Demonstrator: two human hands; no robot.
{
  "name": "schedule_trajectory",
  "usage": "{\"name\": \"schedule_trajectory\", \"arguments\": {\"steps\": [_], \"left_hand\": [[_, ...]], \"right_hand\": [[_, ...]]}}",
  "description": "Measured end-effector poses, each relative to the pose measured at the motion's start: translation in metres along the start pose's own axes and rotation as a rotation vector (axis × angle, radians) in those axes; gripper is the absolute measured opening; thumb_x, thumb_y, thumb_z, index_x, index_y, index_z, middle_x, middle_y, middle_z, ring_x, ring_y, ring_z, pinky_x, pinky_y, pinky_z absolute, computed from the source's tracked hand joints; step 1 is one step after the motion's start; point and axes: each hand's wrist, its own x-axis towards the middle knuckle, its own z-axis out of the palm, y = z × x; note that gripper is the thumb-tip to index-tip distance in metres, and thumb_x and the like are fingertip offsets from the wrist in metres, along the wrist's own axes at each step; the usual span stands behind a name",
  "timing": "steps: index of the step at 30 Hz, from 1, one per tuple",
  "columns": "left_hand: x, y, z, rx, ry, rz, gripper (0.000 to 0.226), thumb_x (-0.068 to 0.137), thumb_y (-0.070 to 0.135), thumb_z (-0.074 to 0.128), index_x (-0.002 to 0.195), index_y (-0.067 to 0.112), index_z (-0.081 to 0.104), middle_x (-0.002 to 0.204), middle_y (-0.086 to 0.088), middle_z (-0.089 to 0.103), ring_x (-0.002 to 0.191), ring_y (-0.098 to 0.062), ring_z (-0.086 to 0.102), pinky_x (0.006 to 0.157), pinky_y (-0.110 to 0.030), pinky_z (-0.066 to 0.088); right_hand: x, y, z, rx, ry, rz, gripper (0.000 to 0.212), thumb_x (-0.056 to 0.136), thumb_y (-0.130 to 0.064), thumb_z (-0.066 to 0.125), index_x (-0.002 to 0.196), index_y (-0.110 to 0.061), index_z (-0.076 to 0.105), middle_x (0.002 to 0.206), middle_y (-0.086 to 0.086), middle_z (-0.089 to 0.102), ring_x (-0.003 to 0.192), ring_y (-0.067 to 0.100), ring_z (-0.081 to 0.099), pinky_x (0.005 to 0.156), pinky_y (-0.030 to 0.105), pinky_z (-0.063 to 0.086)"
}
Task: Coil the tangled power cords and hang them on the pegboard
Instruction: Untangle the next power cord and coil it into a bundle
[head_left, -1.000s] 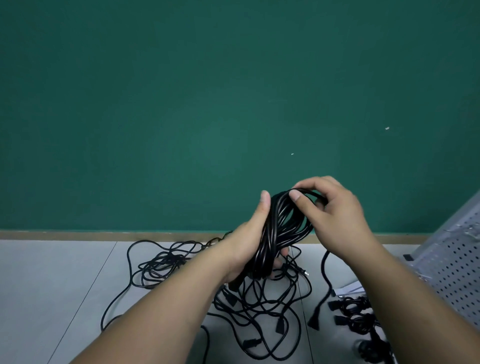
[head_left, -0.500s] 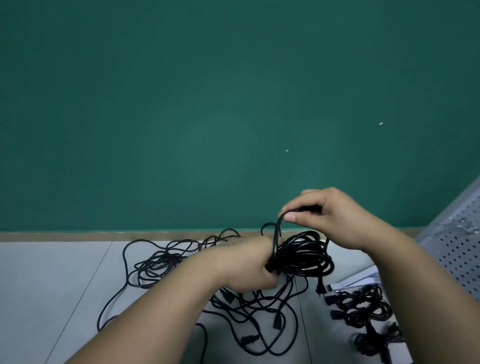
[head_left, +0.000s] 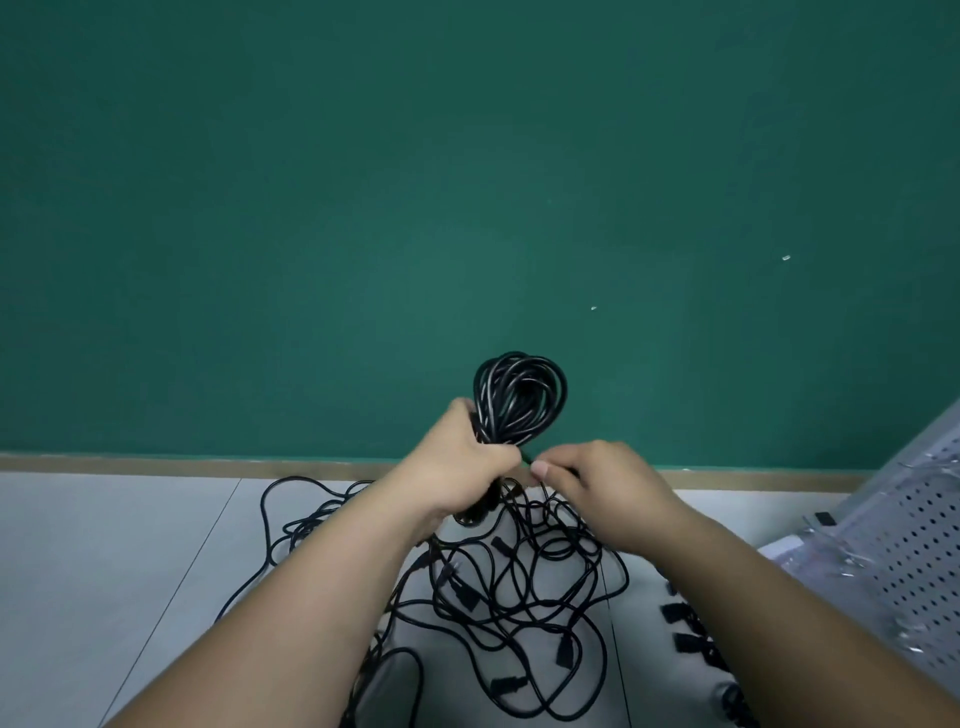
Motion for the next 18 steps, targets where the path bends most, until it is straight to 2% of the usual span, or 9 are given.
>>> {"name": "schedule_trajectory", "arguments": {"steps": [2,4,6,9,11,12,13,16,18], "left_hand": [[0.004,-0.006,-0.005,0.062,0.115,-0.066,0.045,0.066,0.02,0.069,0.109,0.019,0.054,0.084,-0.001,0.065,0.069,-0.019,0.062,0.067,-0.039,0.053],[0.005,-0.009,-0.009,0.242,0.17,-0.05,0.047,0.073,0.021,0.073,0.114,0.025,0.05,0.092,0.003,0.069,0.075,-0.02,0.068,0.067,-0.036,0.054],[0.006,-0.009,-0.009,0.4,0.161,-0.002,0.049,0.081,0.023,0.073,0.118,0.029,0.043,0.092,0.005,0.069,0.076,-0.019,0.068,0.062,-0.034,0.049],[0.012,-0.015,-0.01,0.592,0.147,0.024,0.045,0.088,0.024,0.072,0.119,0.024,0.04,0.093,0.001,0.064,0.082,-0.022,0.064,0.066,-0.037,0.047],[0.016,-0.019,-0.015,0.752,0.136,-0.002,0.037,0.091,0.025,0.071,0.114,0.019,0.042,0.094,-0.002,0.061,0.088,-0.026,0.061,0.072,-0.04,0.05],[0.017,-0.021,-0.017,0.818,0.107,-0.002,0.033,0.092,0.025,0.071,0.109,0.018,0.043,0.094,-0.002,0.059,0.089,-0.027,0.06,0.073,-0.041,0.049],[0.016,-0.021,-0.017,0.875,0.06,0.017,0.031,0.092,0.026,0.071,0.105,0.018,0.044,0.094,-0.001,0.058,0.09,-0.028,0.058,0.074,-0.04,0.047],[0.01,-0.016,-0.005,1.026,-0.107,0.176,0.028,0.088,0.026,0.071,0.103,0.021,0.048,0.098,0.0,0.06,0.095,-0.029,0.058,0.077,-0.037,0.043],[0.003,-0.012,0.007,1.038,-0.204,0.285,0.025,0.087,0.028,0.071,0.102,0.024,0.05,0.099,0.002,0.063,0.096,-0.027,0.061,0.076,-0.035,0.044]], "right_hand": [[-0.001,-0.012,0.009,-0.163,-0.007,-0.075,0.034,0.11,-0.05,0.043,0.086,-0.033,0.06,0.067,-0.008,0.06,0.068,0.009,0.054,0.06,0.033,0.042],[-0.002,-0.024,0.011,-0.315,-0.005,-0.138,0.038,0.112,-0.049,0.037,0.083,-0.028,0.052,0.068,-0.004,0.056,0.067,0.015,0.051,0.058,0.036,0.036],[-0.003,-0.034,0.006,-0.439,-0.009,-0.172,0.038,0.113,-0.048,0.034,0.087,-0.026,0.051,0.074,-0.005,0.056,0.072,0.02,0.052,0.059,0.037,0.035],[-0.011,-0.041,0.002,-0.578,-0.076,-0.207,0.023,0.112,-0.04,0.038,0.102,-0.028,0.055,0.085,-0.005,0.061,0.078,0.024,0.058,0.062,0.037,0.039],[-0.018,-0.047,0.002,-0.629,-0.096,-0.236,0.005,0.108,-0.028,0.05,0.104,-0.03,0.053,0.087,-0.008,0.061,0.076,0.023,0.059,0.061,0.036,0.043],[-0.021,-0.052,-0.001,-0.647,-0.084,-0.251,0.005,0.107,-0.026,0.052,0.105,-0.03,0.053,0.089,-0.009,0.061,0.077,0.022,0.06,0.061,0.036,0.045],[-0.022,-0.057,-0.007,-0.654,-0.073,-0.268,0.004,0.109,-0.029,0.05,0.107,-0.03,0.054,0.093,-0.009,0.062,0.08,0.022,0.062,0.063,0.035,0.046],[-0.021,-0.063,-0.037,-0.671,0.009,-0.309,0.031,0.112,-0.05,0.034,0.12,-0.034,0.059,0.111,-0.012,0.063,0.103,0.018,0.065,0.073,0.033,0.047],[-0.017,-0.054,-0.053,-0.603,0.076,-0.354,0.036,0.107,-0.06,0.039,0.122,-0.04,0.064,0.11,-0.016,0.062,0.109,0.01,0.062,0.075,0.03,0.047]]}}
